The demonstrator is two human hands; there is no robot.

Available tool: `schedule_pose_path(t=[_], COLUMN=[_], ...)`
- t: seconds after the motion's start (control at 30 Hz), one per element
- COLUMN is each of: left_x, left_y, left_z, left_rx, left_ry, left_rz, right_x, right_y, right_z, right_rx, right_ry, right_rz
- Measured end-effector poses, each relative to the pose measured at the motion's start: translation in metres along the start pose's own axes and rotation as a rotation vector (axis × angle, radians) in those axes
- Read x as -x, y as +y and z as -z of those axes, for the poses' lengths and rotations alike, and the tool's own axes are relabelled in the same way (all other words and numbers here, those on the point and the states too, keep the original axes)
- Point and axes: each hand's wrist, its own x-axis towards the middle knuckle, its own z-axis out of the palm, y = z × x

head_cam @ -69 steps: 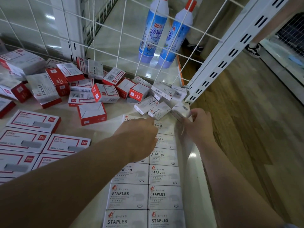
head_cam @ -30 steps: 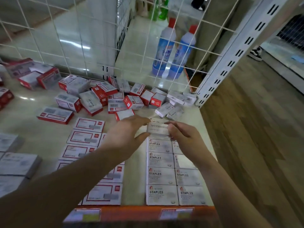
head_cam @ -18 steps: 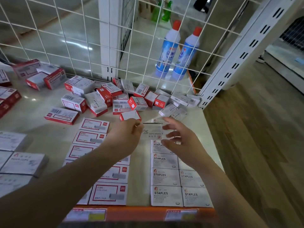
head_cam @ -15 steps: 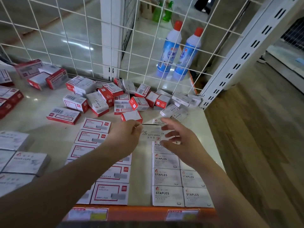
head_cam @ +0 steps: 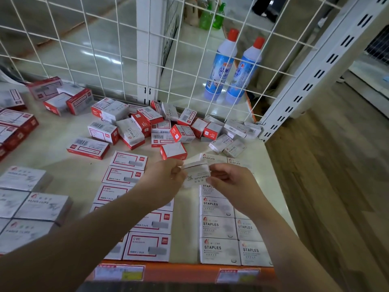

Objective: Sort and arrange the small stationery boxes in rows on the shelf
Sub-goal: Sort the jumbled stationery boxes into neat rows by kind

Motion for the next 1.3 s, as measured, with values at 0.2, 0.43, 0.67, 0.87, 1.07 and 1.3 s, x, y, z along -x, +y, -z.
schedule_pose_path(t=[0.2,0.43,0.67,0.87,1.07,1.3], left_x=[0.001,-0.001,-0.003,-0.001,0.001,0.002], left_y=[0.001,0.002,0.006,0.006,0.006,0.000], left_z=[0.004,0.003,0.001,0.001,0.010,0.009], left_rx=[-0.009,0.002,0.123,0.159,0.187,0.281], left_ry=[-0.054,-0.002,0.091,0.078,0.062,0.018], left_rz=[-0.032,-0.016,0.052,0.032,0.008,0.077], right_x=[0.000,0.001,0.006,0.004,0.003,0.001], right_y=[-0.005,-0.012,-0.010,-0.015,-0.013,-0.019], right_z=[0.000,-0.002,-0.015,-0.017,-0.015,-0.012], right_rx=[-0.005,-0.068,-0.132,-0.317,-0.345,-0.477], right_ry=[0.032,0.065,-0.037,0.027,0.048,0.150], right_rz=[0.032,-0.036,-0.126,-0.158,-0.217,-0.165])
